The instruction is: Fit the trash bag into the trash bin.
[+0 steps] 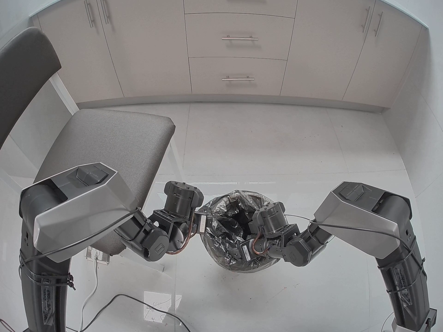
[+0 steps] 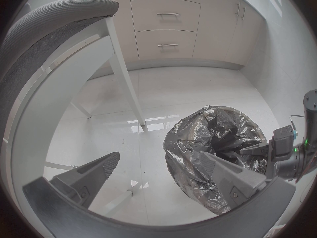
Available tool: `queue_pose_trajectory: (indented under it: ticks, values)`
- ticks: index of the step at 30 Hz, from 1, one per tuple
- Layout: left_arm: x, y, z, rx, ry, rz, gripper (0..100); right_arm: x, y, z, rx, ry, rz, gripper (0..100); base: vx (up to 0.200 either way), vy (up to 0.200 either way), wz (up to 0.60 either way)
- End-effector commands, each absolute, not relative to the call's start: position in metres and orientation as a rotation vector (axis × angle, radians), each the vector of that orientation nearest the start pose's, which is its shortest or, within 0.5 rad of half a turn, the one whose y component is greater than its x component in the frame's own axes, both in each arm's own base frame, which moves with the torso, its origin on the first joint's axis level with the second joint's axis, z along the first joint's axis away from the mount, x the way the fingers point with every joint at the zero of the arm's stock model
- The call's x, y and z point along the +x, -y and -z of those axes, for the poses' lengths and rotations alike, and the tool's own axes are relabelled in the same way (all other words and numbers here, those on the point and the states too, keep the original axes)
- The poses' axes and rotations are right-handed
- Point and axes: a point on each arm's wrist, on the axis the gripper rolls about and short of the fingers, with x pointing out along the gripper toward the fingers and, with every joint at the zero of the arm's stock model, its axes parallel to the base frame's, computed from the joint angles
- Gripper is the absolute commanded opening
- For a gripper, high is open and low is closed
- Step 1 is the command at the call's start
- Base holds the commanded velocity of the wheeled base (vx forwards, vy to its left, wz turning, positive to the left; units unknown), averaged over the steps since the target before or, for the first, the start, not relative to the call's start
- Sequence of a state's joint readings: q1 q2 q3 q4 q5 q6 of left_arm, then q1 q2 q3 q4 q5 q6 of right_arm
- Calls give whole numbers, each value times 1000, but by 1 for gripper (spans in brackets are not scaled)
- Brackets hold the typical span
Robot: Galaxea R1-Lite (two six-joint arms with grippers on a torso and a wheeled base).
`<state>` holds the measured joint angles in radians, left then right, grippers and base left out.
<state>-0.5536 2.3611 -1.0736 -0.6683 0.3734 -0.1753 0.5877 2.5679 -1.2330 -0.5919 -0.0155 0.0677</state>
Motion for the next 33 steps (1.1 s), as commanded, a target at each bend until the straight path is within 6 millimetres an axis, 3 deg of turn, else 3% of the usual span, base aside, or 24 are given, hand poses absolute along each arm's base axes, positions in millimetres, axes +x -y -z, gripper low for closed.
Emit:
queue_pose_trajectory:
  ticks: [1, 13, 18, 20, 21, 22, 23, 28, 33]
  values:
    - [359, 212, -2, 109, -570, 122, 100, 369, -242, 64, -155, -749, -531, 100, 0, 0, 0]
    - [356, 213, -6, 91, -565, 122, 100, 366, -240, 62, -142, -757, -561, 100, 0, 0, 0]
    - [334, 218, -40, 60, -524, 159, 100, 360, -237, 29, -131, -708, -562, 100, 0, 0, 0]
    - [334, 218, -41, 59, -521, 161, 100, 360, -237, 28, -129, -707, -562, 100, 0, 0, 0]
    - [322, 220, -53, 56, -506, 184, 100, 352, -235, 10, -127, -688, -570, 100, 0, 0, 0]
    - [322, 220, -53, 56, -506, 184, 100, 352, -235, 10, -127, -688, -570, 100, 0, 0, 0]
    - [312, 221, -64, 52, -491, 203, 100, 341, -232, -9, -131, -668, -566, 100, 0, 0, 0]
    - [294, 218, -83, 44, -466, 229, 100, 316, -227, -41, -145, -626, -548, 100, 0, 0, 0]
    - [274, 201, -117, -6, -395, 263, 100, 289, -203, -72, -146, -588, -485, 100, 0, 0, 0]
